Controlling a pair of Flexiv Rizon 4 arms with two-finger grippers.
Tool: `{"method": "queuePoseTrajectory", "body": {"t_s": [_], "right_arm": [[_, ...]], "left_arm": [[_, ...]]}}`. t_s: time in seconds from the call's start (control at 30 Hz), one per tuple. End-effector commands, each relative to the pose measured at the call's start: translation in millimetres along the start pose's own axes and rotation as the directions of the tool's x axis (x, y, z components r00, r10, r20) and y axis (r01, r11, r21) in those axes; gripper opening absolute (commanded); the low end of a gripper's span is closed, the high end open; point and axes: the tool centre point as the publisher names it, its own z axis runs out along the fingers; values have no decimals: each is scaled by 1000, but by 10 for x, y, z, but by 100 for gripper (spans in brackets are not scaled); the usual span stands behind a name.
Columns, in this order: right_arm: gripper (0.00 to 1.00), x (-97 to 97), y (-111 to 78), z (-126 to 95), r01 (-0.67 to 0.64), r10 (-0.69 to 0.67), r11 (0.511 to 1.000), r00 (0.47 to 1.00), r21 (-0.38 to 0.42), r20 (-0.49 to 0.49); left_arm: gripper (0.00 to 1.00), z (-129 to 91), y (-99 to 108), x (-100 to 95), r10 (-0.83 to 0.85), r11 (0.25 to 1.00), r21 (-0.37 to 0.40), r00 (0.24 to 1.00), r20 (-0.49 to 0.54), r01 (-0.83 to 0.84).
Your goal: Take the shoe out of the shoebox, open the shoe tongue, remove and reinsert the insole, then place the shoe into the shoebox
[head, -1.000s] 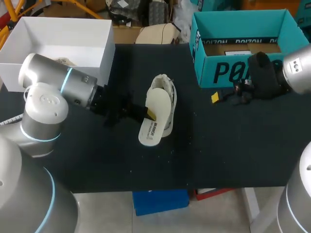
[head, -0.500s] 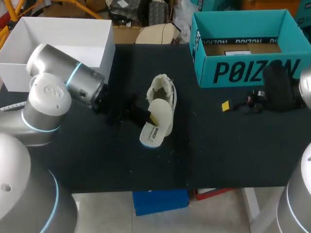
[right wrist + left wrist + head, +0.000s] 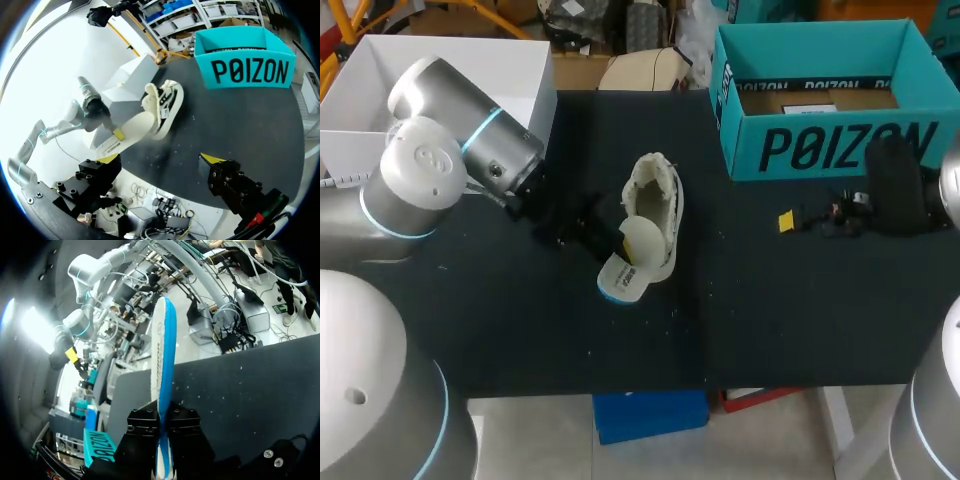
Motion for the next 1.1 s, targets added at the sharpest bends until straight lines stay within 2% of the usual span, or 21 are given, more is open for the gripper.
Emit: {"method": "queuePoseTrajectory", "body": {"t_s": [0.03, 0.1, 0.33, 0.83, 1.1], "right_arm": [[100, 4, -10, 9, 0, 0, 1000, 1000, -3, 1], [100, 4, -10, 9, 0, 0, 1000, 1000, -3, 1], [100, 4, -10, 9, 0, 0, 1000, 1000, -3, 1], [100, 4, -10, 9, 0, 0, 1000, 1000, -3, 1], [100, 4, -10, 9, 0, 0, 1000, 1000, -3, 1]], "left_arm": [[0, 4, 27, 20, -9, 1000, 3, 1000, -19, 9], [0, 28, 67, 23, -8, 1000, 6, 998, -65, 8], [0, 34, 241, -23, 1, 1000, 6, 992, -124, 0], [0, 112, 618, -59, 6, 999, 35, 987, -159, -1], [0, 132, 821, -82, 18, 1000, -9, 978, -210, -20]]}}
